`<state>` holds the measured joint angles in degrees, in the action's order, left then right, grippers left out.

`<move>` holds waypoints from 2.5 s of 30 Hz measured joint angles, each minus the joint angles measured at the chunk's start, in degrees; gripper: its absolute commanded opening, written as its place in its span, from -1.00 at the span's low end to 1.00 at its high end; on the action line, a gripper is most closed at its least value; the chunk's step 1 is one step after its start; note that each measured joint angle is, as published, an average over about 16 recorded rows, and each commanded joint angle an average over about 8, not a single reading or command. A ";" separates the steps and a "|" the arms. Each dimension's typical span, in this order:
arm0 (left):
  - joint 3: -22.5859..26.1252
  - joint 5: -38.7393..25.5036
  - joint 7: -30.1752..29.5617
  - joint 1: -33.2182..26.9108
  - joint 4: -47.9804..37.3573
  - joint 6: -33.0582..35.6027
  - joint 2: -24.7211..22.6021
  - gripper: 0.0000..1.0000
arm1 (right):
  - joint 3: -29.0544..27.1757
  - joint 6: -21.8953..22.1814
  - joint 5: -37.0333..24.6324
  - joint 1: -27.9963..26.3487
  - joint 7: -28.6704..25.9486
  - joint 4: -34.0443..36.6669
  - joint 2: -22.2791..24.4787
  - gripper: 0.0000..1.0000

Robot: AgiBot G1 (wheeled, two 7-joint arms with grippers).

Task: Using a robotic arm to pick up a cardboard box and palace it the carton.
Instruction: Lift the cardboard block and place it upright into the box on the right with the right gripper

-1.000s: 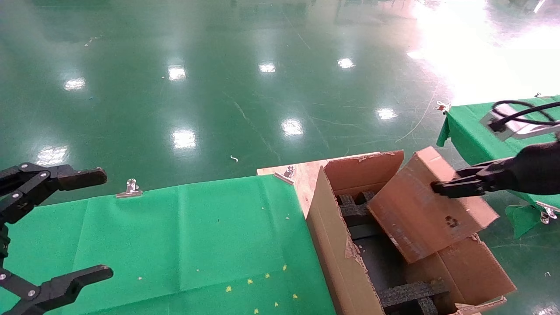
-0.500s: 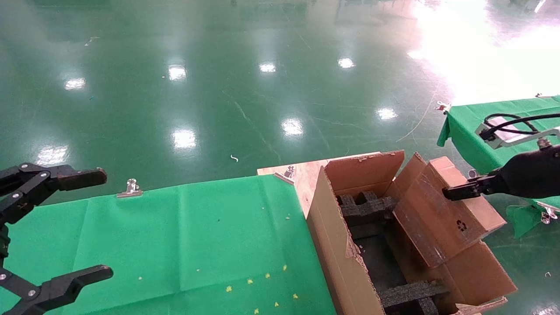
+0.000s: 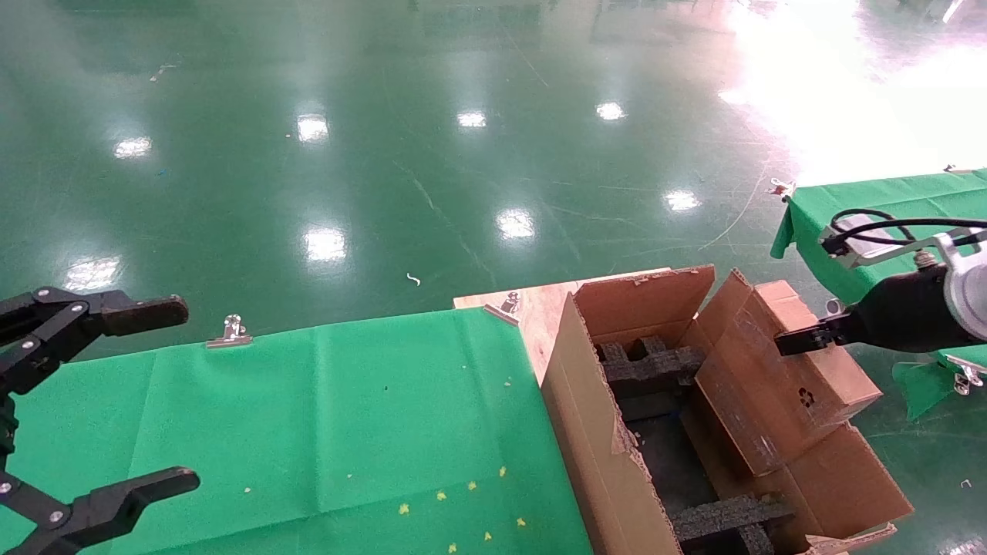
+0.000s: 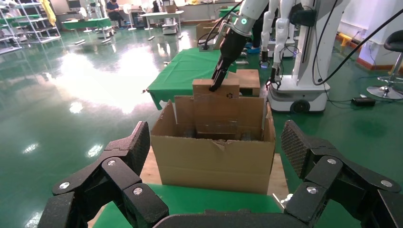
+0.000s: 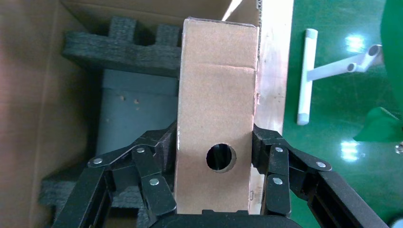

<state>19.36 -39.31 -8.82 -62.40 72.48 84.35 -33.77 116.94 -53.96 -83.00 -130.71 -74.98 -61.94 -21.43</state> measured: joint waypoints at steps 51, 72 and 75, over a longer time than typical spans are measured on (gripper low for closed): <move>0.05 0.03 0.02 -0.01 0.00 -0.02 0.02 1.00 | 6.16 12.09 -16.18 11.76 -26.51 -6.49 -6.94 -1.00; 0.06 0.04 0.03 -0.02 0.00 -0.03 0.02 1.00 | 5.90 18.14 -8.98 20.59 -20.45 1.96 -10.34 -1.00; 0.07 0.05 0.03 -0.02 0.00 -0.03 0.03 1.00 | 5.72 18.68 -7.79 21.70 -19.41 2.98 -10.80 -1.00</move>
<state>19.43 -39.26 -8.79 -62.42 72.48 84.33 -33.74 122.66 -35.28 -90.79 -109.00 -94.39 -58.95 -32.23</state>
